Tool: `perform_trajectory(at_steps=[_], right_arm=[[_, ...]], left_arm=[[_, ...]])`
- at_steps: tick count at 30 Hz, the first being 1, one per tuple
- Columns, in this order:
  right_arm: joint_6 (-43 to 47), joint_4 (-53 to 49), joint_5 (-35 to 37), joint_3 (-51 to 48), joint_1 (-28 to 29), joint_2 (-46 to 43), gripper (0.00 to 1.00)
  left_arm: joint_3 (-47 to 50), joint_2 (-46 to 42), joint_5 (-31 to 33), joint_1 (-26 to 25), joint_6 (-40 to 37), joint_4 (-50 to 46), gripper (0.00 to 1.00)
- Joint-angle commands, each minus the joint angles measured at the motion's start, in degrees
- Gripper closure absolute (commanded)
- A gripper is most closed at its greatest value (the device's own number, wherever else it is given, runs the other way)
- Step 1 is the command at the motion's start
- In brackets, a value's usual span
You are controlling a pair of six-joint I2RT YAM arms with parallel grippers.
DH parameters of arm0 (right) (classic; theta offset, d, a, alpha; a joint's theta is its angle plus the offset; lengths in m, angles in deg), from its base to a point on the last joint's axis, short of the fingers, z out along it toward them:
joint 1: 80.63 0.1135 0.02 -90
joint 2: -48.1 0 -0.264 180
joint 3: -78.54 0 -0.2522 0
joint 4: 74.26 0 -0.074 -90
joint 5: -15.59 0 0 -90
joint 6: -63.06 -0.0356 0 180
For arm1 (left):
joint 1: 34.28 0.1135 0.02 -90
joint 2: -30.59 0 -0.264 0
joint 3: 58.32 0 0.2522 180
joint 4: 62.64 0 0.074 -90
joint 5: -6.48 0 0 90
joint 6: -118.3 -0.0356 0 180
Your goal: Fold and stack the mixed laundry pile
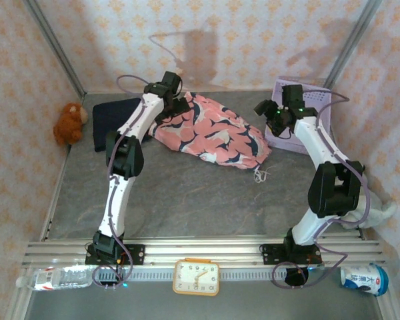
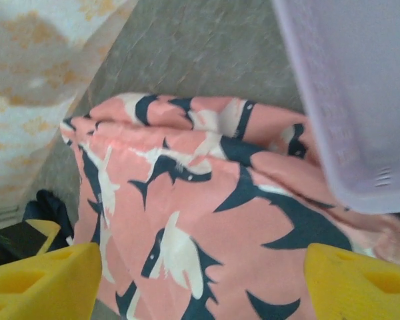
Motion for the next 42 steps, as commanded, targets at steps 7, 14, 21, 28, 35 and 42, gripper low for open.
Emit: perform_trajectory(at_steps=[7, 14, 21, 28, 35, 42], right_arm=[[11.05, -9.09, 6.05, 0.21, 8.90, 8.96, 0.38], [13.81, -13.01, 12.28, 4.26, 13.10, 18.32, 0.42], [13.44, -12.71, 17.29, 3.50, 13.52, 22.25, 0.41], [17.97, -13.91, 18.59, -0.78, 13.55, 19.40, 0.39], [24.08, -16.47, 20.09, -7.93, 13.56, 12.44, 0.36], [25.56, -16.95, 15.84, -17.28, 13.58, 3.76, 0.35]], left_arm=[[23.33, -15.39, -4.35, -3.85, 3.29, 14.95, 0.16], [22.76, -9.58, -5.53, -5.85, 4.09, 20.06, 0.54], [19.72, -2.53, -5.19, -5.79, 4.88, 20.10, 0.52], [34.43, -9.13, -5.61, -6.96, 6.81, 24.17, 0.52], [54.15, -20.06, -3.68, -11.21, 9.91, 27.86, 0.52], [74.69, -37.90, 1.50, -18.31, 20.32, 27.28, 0.52]])
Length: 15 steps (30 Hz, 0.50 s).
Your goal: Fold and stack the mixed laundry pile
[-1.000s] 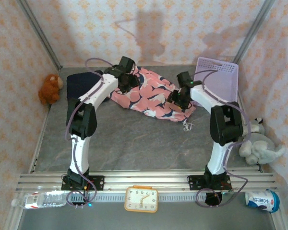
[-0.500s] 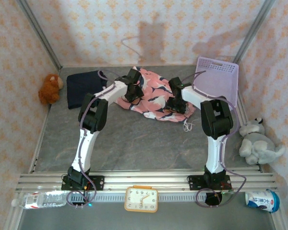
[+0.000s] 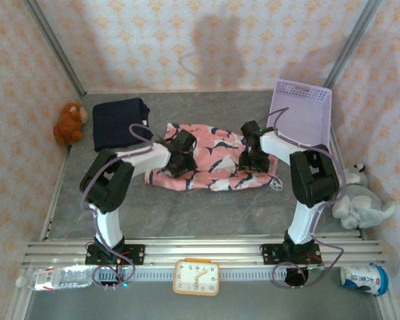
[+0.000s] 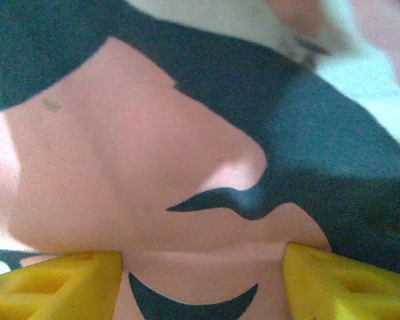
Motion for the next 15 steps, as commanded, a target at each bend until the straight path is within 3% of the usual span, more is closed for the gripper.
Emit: perform_trajectory(at_steps=[1, 8, 12, 15], right_arm=[[1.13, -2.48, -1.30, -4.58, -0.14, -4.96, 0.35], [-1.46, -2.00, -8.40, -8.91, -0.14, -12.98, 0.35], [-3.14, -4.13, -9.75, -4.15, -0.12, -17.63, 0.36], [-6.50, -5.81, -5.09, -0.04, -0.28, -18.89, 0.35]], left_arm=[[7.08, -7.34, 5.62, -2.50, 7.27, -3.43, 0.52], [11.48, -20.20, 11.68, -5.76, 12.61, -10.17, 0.43], [5.35, -22.76, 17.68, -5.26, 7.69, -11.30, 0.36], [-1.95, -18.51, 17.45, -4.81, 2.96, -11.78, 0.36]])
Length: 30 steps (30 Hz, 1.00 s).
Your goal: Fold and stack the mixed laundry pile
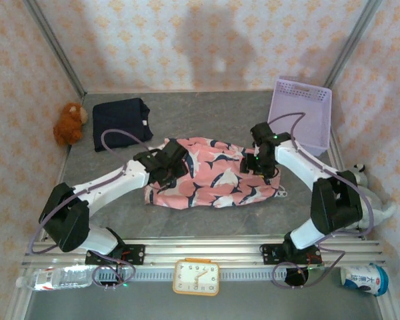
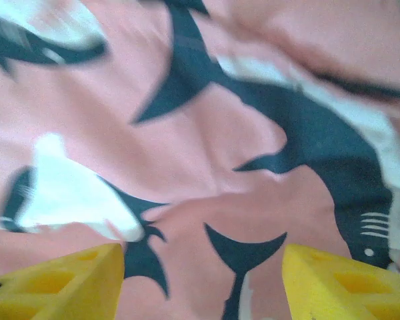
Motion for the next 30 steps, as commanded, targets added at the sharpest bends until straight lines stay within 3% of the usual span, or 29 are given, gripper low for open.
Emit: perform_trajectory(at_steps=[1, 3, 6, 7, 11, 12, 22, 26, 30], right_arm=[[-5.30, -3.03, 5.17, 4.97, -0.56, -2.59, 0.30], [-8.94, -2.94, 6.56, 5.15, -2.30, -3.87, 0.18], [-13.51, 0.25, 2.73, 1.30, -6.97, -6.60, 0.01], [-14.44, 1.26, 2.01, -0.42, -8.45, -7.46, 0.01], [-15.42, 4.06, 0.03, -8.11, -13.34, -10.86, 0.01], [-15.17, 4.40, -0.55, -9.87, -14.07, -11.38, 0.01], [-18.21, 15.98, -8.74, -24.70, -14.54, -13.01, 0.00], [-23.86, 25.00, -12.79, -29.00, -13.66, -12.32, 0.06], [-25.03, 27.41, -11.80, -27.53, -10.75, -9.11, 0.11]], left_arm=[[-8.13, 4.50, 3.86, 0.45, -5.69, -1.65, 0.36], [-12.62, 9.00, 0.57, 0.31, -7.71, -0.74, 0.40], [-16.71, 14.54, -4.25, -0.12, -9.71, 2.31, 0.56], [-17.95, 16.13, -5.30, -0.31, -10.23, 2.75, 0.61], [-23.25, 22.74, -9.58, -1.51, -13.28, 2.50, 0.98], [-24.25, 24.07, -10.48, -1.87, -13.93, 2.35, 1.00], [-27.69, 33.20, -12.86, -3.51, -20.82, -3.38, 1.00], [-26.21, 35.10, -12.80, -3.54, -21.29, -3.99, 1.00], [-25.13, 36.54, -12.89, -3.48, -20.68, -3.99, 1.00]])
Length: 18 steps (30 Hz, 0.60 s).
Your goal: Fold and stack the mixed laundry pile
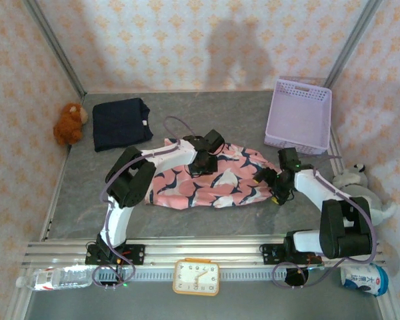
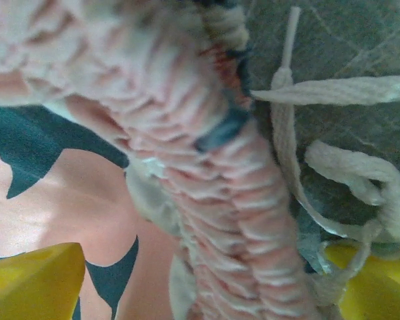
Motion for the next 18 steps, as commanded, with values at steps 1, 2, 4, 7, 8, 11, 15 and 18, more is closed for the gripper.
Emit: perform_trajectory(at_steps=[1, 2, 4, 7, 8, 11, 15, 18], right_arm=[[-2.78, 9.09, -2.60, 0.86, 3.15, 3.78, 0.13], [-2.62, 8.89, -1.67, 1.41, 3.57, 4.92, 0.16], [-2.77, 9.81, -1.38, 2.00, 3.77, 6.76, 0.23], [-2.16, 9.41, -1.66, 3.89, 4.15, 9.32, 0.32], [-1.76, 8.22, -1.47, 4.95, 4.57, 9.74, 0.33], [0.64, 1.40, 1.42, 9.05, 6.41, 9.84, 0.28], [3.04, -7.10, 5.63, 13.45, 8.44, 9.39, 0.20], [3.58, -8.22, 6.63, 14.33, 9.22, 10.24, 0.19]], left_arm=[[1.36, 1.11, 0.14, -0.02, -1.00, -2.66, 1.00], [1.61, 1.28, 0.24, -0.01, -0.89, -2.59, 1.00], [2.11, 1.48, 0.69, 0.04, -0.72, -2.54, 1.00], [3.08, 1.61, 0.94, -0.05, -0.20, -2.28, 1.00], [3.55, 1.48, 1.03, 0.01, -0.03, -2.19, 1.00], [4.27, 1.23, 1.61, -0.08, 0.38, -2.23, 1.00], [4.39, 1.73, 2.32, -0.04, 0.85, -2.36, 1.00], [4.32, 1.85, 2.67, 0.04, 1.22, -2.28, 1.00]])
